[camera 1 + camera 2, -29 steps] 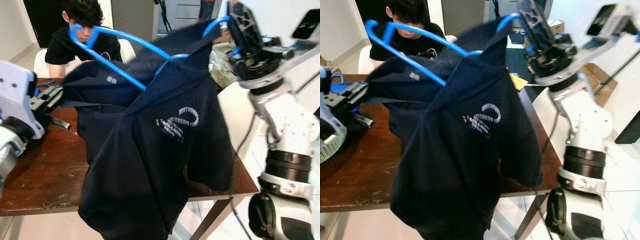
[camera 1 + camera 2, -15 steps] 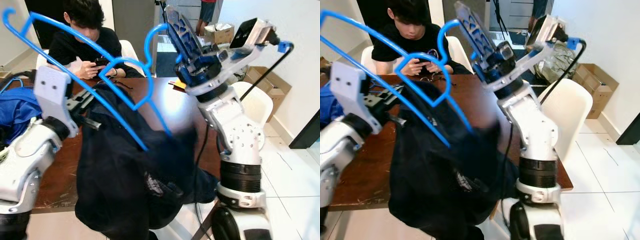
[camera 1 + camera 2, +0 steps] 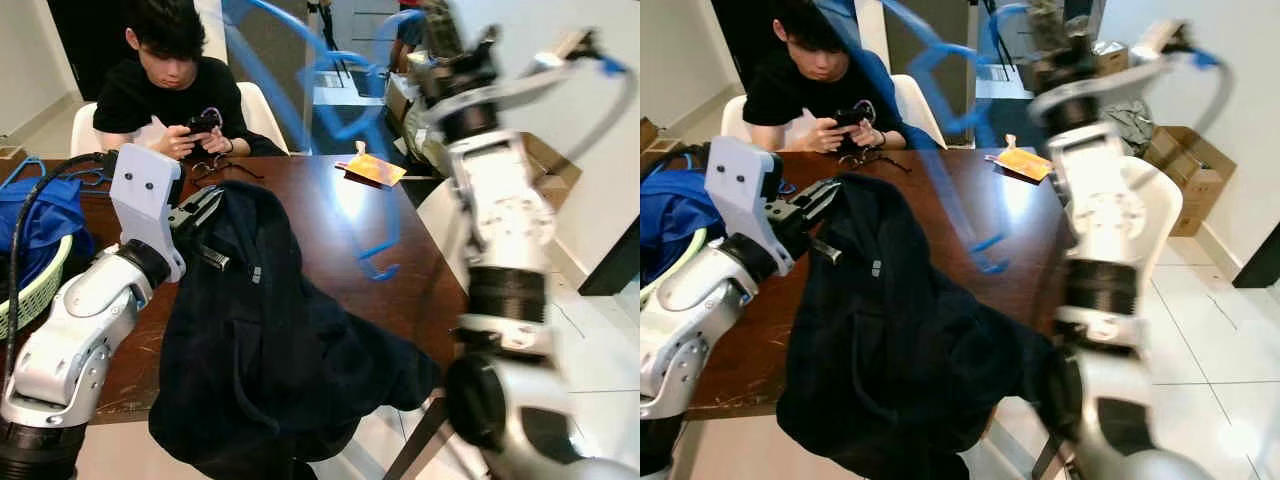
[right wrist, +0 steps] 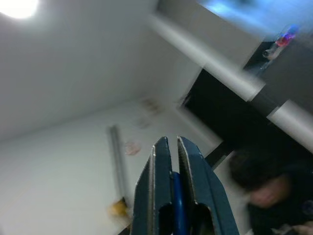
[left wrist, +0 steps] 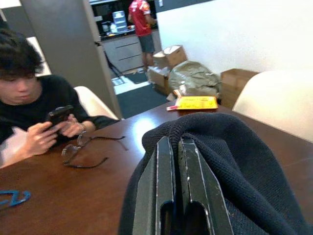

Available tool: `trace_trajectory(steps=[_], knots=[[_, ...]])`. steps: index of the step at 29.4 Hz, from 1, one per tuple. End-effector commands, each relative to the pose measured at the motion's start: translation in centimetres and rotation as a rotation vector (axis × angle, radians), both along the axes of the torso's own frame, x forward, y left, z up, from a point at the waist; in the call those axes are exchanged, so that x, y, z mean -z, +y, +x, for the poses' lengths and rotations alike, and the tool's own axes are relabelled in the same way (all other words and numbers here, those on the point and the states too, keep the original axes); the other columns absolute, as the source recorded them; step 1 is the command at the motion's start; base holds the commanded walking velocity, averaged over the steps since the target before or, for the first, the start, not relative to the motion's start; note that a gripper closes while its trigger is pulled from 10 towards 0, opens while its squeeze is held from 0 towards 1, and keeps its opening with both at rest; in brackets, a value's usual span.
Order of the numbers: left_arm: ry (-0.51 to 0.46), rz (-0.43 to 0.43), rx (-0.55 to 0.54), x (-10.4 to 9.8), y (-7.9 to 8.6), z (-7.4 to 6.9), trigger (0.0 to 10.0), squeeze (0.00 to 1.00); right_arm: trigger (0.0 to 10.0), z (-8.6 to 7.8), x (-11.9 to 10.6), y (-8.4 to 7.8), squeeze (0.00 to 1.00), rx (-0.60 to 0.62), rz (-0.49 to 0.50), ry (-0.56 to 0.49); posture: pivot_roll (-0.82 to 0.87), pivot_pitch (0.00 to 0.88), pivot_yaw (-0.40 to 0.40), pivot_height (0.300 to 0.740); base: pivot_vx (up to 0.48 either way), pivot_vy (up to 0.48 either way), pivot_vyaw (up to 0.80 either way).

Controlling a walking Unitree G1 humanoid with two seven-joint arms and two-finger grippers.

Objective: Hang hanger

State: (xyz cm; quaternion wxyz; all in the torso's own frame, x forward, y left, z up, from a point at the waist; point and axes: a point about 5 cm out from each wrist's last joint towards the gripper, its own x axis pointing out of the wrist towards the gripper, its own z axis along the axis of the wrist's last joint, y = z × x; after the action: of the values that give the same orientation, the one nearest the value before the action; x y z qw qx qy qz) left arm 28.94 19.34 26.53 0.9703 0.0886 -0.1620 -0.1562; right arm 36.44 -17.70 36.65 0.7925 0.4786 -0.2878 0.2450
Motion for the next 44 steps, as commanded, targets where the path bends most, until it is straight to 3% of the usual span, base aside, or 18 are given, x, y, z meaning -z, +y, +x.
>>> trace_trajectory(steps=[1,5,6,10,11,12,13,19,28,30,31,33,34,35,39,41,43,44], knots=[[-0.037,0.014,-0.033,-0.7,1.0,-0.1,0.0,0.00,0.0,0.1,-0.3,-0.5,0.00,0.053,-0.015,0.004,0.13,0.000,-0.012,0.735,0.000,0.000,0.00],[-0.107,0.012,-0.067,-3.1,2.7,0.2,0.0,0.00,0.0,0.6,1.0,-2.4,0.00,0.225,-0.152,0.101,0.13,0.000,-0.008,0.735,0.000,0.000,0.00],[-0.165,0.024,-0.069,-5.2,3.6,0.5,0.0,0.00,0.0,0.9,2.1,-3.0,0.00,0.315,-0.265,0.164,0.14,0.000,-0.009,0.735,0.000,0.000,0.00],[-0.165,0.024,-0.069,-5.2,3.6,0.5,0.0,0.00,0.0,0.9,2.1,-3.0,0.00,0.315,-0.265,0.164,0.14,0.000,-0.009,0.735,0.000,0.000,0.00],[-0.238,0.058,-0.073,-8.1,4.6,1.5,0.0,0.00,0.0,1.3,3.6,-3.2,0.00,0.364,-0.363,0.223,0.14,0.000,-0.001,0.735,0.000,0.000,0.00],[-0.238,0.058,-0.073,-8.1,4.6,1.5,0.0,0.00,0.0,1.3,3.6,-3.2,0.00,0.364,-0.363,0.223,0.14,0.000,-0.001,0.735,0.000,0.000,0.00],[-0.303,0.078,-0.063,-11.6,5.1,3.7,0.0,0.00,10.0,1.5,5.4,-2.8,0.00,0.382,-0.462,0.274,0.13,0.000,0.027,0.735,0.000,0.000,-0.80],[-0.357,0.102,0.034,-16.3,2.8,7.0,0.0,0.00,10.0,1.5,7.9,-3.0,0.00,0.415,-0.562,0.344,0.09,0.000,0.055,0.735,0.000,0.000,-0.80],[-0.395,0.065,0.096,-18.1,0.8,7.4,0.0,0.00,10.0,0.2,9.0,-4.2,0.00,0.432,-0.625,0.345,0.06,0.006,0.083,0.735,0.000,0.000,-0.36],[-0.299,0.070,0.073,-14.3,1.5,8.3,0.1,0.00,10.0,-0.5,10.0,-3.3,0.00,0.368,-0.728,0.323,0.05,0.013,0.083,0.735,0.000,0.000,0.00],[-0.299,0.070,0.073,-14.3,1.5,8.3,0.1,0.00,10.0,-0.5,10.0,-3.3,0.00,0.368,-0.728,0.323,0.05,0.013,0.083,0.735,0.000,0.000,0.00],[-0.168,0.054,0.050,-9.7,2.6,8.9,1.1,0.00,10.0,-0.8,10.3,-2.6,0.00,0.316,-0.790,0.299,0.05,0.014,0.079,0.735,0.000,0.000,0.00],[-0.108,0.052,0.058,-7.6,2.9,9.1,2.7,0.00,10.0,-0.9,10.3,-2.4,0.00,0.300,-0.806,0.291,0.05,0.014,0.079,0.735,0.000,0.000,0.00],[-0.054,0.061,0.033,-5.3,3.2,9.1,9.1,0.00,10.0,-1.0,10.3,-2.3,0.00,0.285,-0.828,0.281,0.05,0.013,0.073,0.735,0.000,0.000,0.00],[0.038,0.045,-0.019,-1.6,3.7,8.5,10.0,0.00,10.0,-1.1,10.3,-2.0,0.00,0.257,-0.856,0.267,0.05,0.014,0.064,0.735,0.000,0.000,0.00],[0.038,0.045,-0.019,-1.6,3.7,8.5,10.0,0.00,10.0,-1.1,10.3,-2.0,0.00,0.257,-0.856,0.267,0.05,0.014,0.064,0.735,0.000,0.000,0.00],[0.135,0.055,-0.184,2.1,6.1,7.3,10.0,0.00,10.0,-1.2,10.4,-1.3,0.00,0.227,-0.886,0.248,0.07,0.013,0.042,0.735,0.000,0.000,0.00],[0.135,0.055,-0.184,2.1,6.1,7.3,10.0,0.00,10.0,-1.2,10.4,-1.3,0.00,0.227,-0.886,0.248,0.07,0.013,0.042,0.735,0.000,0.000,0.00]])
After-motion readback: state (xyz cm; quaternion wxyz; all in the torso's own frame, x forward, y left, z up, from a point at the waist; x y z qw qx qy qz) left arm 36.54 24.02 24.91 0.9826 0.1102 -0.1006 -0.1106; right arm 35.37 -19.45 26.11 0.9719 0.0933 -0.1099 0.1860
